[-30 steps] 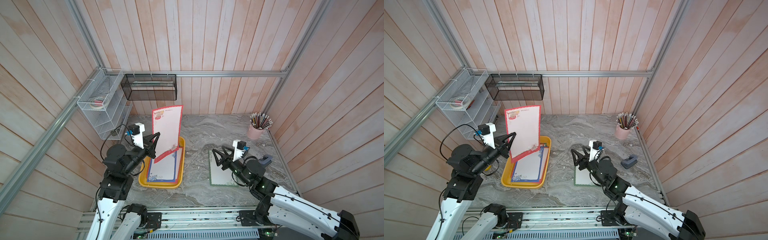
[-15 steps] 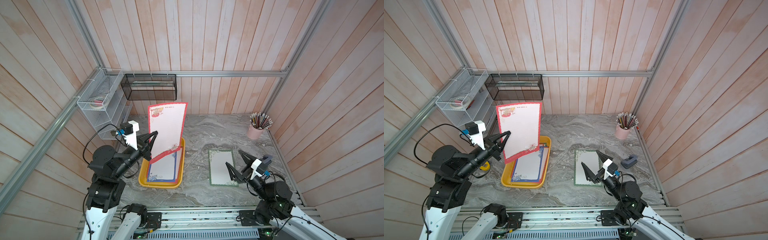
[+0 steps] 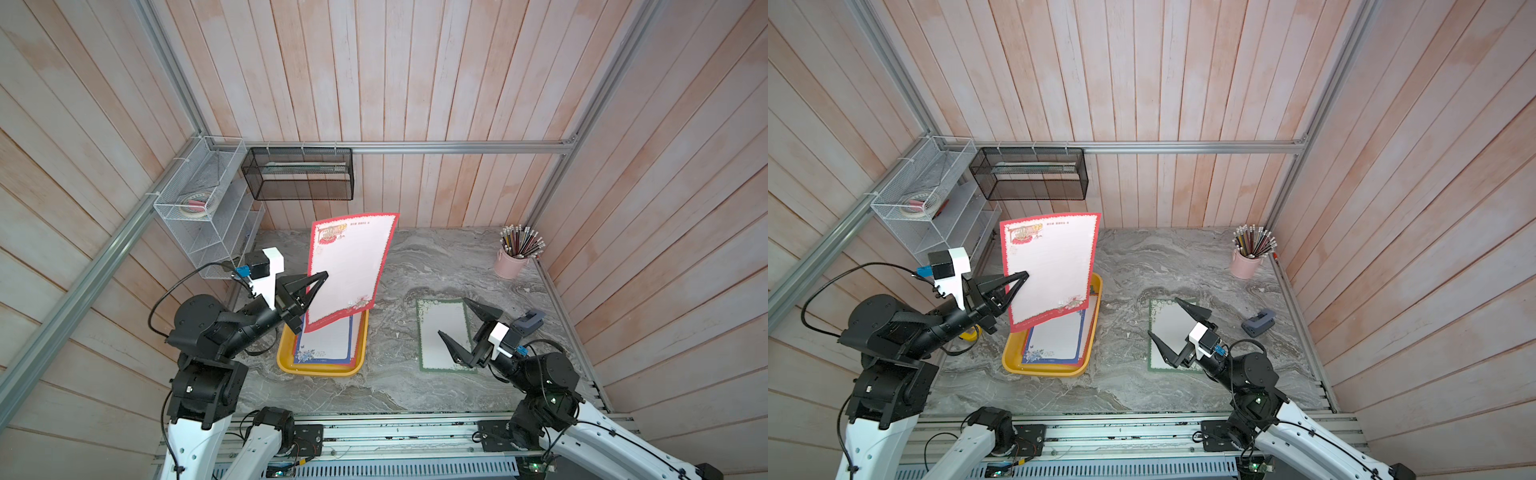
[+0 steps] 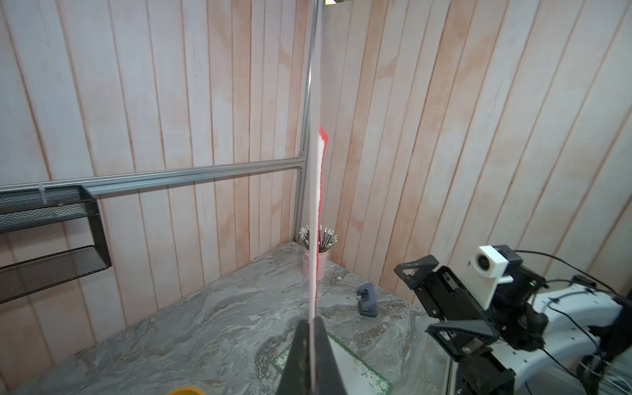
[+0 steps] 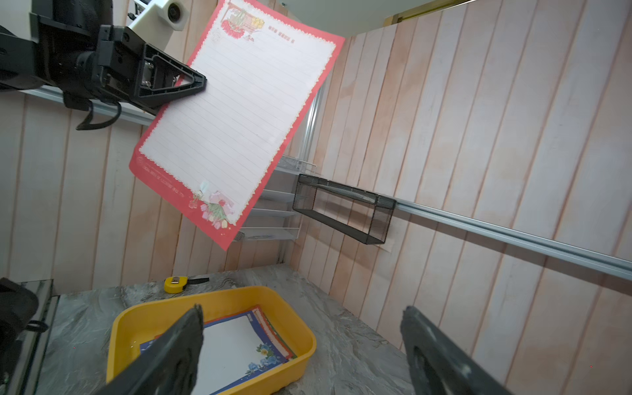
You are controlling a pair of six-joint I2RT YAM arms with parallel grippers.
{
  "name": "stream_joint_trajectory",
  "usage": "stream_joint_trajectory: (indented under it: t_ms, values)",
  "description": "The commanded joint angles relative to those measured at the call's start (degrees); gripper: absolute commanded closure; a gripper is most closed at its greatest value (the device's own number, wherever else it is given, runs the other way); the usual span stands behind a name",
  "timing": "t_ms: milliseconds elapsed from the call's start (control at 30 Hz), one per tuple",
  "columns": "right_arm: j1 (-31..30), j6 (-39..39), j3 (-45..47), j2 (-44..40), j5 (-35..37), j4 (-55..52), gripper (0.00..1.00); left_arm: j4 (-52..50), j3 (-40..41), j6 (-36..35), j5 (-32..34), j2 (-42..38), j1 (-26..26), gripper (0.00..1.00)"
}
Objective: Take out the stationery paper from the storage box
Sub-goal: Place the stationery paper at the center of the board.
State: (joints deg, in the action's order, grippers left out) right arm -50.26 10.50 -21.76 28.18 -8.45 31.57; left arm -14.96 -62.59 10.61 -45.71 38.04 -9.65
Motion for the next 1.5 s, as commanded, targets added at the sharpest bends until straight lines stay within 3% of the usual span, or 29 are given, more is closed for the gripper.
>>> stream_joint_trajectory:
  t_ms: [0,200,300,433,833,1133,1300,1467]
  values:
    - [-0.2,-3.5,-4.9,3.5,-9.2,2.9,0.11,8.8,3.0,1.0,-9.7,-1.5,0.0,1.0]
    - [-0.2,-6.6,-12.6,11.9,-13.2,0.4,0.11,17.7,6.7,2.5,-20.2,-1.3,-0.1,1.0]
    - [-0.2,-7.1,-16.4,15.9,-18.2,-0.6,0.12,28.8,10.3,8.6,-24.9,0.2,-0.2,1.0]
    - [-0.3,-10.2,-17.5,20.1,-22.1,5.5,0.14,44.7,14.8,18.7,-26.5,3.5,-1.3,1.0]
    - [-0.7,-14.7,-16.9,33.2,-21.3,26.8,0.23,64.9,19.2,27.0,-29.9,10.2,-3.9,1.0]
    - [-0.7,-22.3,-13.7,42.2,-30.3,51.2,0.41,71.2,23.1,28.5,-27.4,11.3,-4.0,1.0]
    - [-0.7,-22.8,-14.0,43.4,-31.2,51.2,0.56,73.7,25.3,29.4,-27.0,10.1,-4.0,1.0]
    - [-0.8,-22.2,-13.5,44.0,-29.3,50.6,0.59,73.4,27.1,28.2,-26.4,7.9,-4.0,1.0]
